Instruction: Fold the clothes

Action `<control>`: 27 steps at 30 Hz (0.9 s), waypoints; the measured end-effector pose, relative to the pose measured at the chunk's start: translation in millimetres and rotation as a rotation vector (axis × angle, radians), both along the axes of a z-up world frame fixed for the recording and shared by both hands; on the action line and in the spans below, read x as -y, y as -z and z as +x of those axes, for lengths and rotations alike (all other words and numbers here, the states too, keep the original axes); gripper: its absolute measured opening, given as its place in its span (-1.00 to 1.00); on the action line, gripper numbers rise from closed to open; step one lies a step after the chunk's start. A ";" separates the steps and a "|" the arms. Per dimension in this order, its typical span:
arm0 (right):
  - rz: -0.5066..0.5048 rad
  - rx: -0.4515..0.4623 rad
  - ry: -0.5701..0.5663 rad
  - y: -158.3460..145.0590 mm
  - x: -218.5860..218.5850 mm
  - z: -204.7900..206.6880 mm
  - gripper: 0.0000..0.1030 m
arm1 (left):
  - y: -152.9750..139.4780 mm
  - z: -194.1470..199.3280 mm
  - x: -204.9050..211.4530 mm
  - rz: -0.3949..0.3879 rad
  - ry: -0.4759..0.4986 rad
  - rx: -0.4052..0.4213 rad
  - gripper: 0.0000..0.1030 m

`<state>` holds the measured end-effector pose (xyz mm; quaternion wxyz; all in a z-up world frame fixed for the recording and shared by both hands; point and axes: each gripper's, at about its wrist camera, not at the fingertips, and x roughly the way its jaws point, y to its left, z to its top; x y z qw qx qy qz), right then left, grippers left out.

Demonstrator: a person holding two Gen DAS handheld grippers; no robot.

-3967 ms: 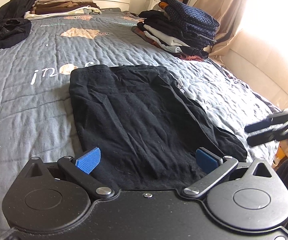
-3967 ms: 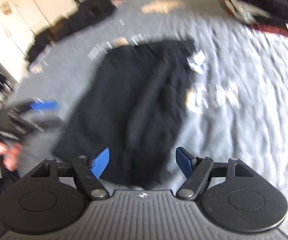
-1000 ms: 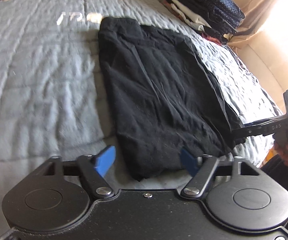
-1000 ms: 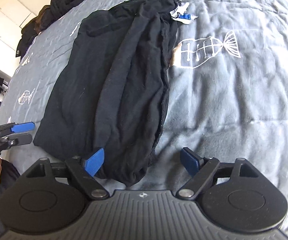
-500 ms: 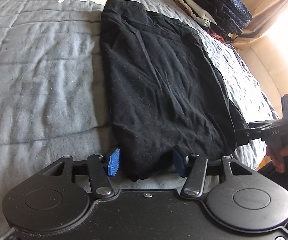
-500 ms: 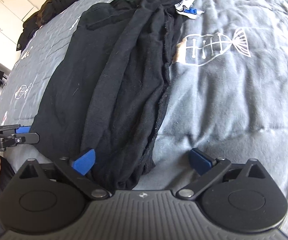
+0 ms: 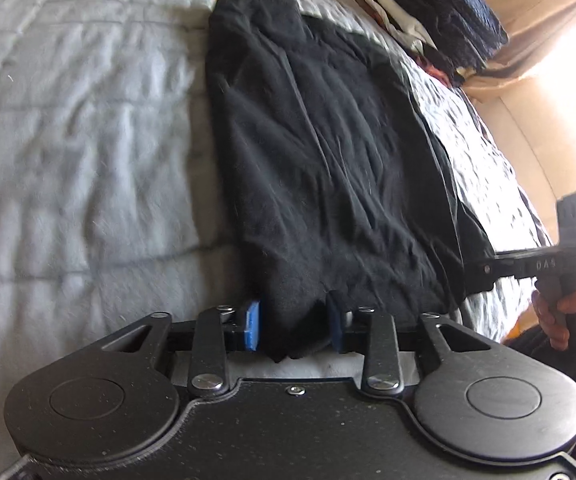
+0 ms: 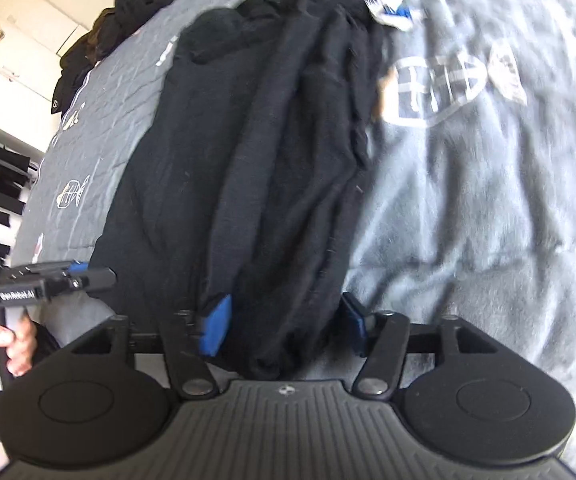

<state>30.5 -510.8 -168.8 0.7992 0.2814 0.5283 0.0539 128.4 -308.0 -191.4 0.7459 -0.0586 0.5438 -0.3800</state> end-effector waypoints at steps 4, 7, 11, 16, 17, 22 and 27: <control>0.026 0.016 0.020 1.2 -3.9 -1.8 0.39 | -1.6 -1.0 2.3 -0.020 0.021 0.022 -0.32; -0.025 0.040 -0.005 -2.1 -15.6 -1.3 0.02 | -4.7 0.3 2.4 -0.016 0.036 0.037 -0.52; -0.025 0.067 0.010 -14.1 -16.2 -4.6 -0.26 | -14.6 -1.6 -0.8 -0.035 0.031 0.056 -0.64; 0.039 0.141 0.038 -38.0 -10.0 -15.4 -0.36 | -29.6 -3.1 -10.8 -0.108 0.033 0.048 -0.69; 0.055 0.150 0.039 -42.9 -8.9 -17.3 -0.36 | -32.7 -3.5 -13.8 -0.134 0.037 0.037 -0.69; 0.057 0.136 -0.036 -59.9 -11.9 -25.4 -0.38 | -40.0 -9.6 -22.4 -0.128 0.084 0.011 -0.69; -0.046 -0.023 -0.102 -45.7 -15.4 -21.7 -0.25 | -22.4 -12.0 -18.9 0.019 0.093 0.010 -0.41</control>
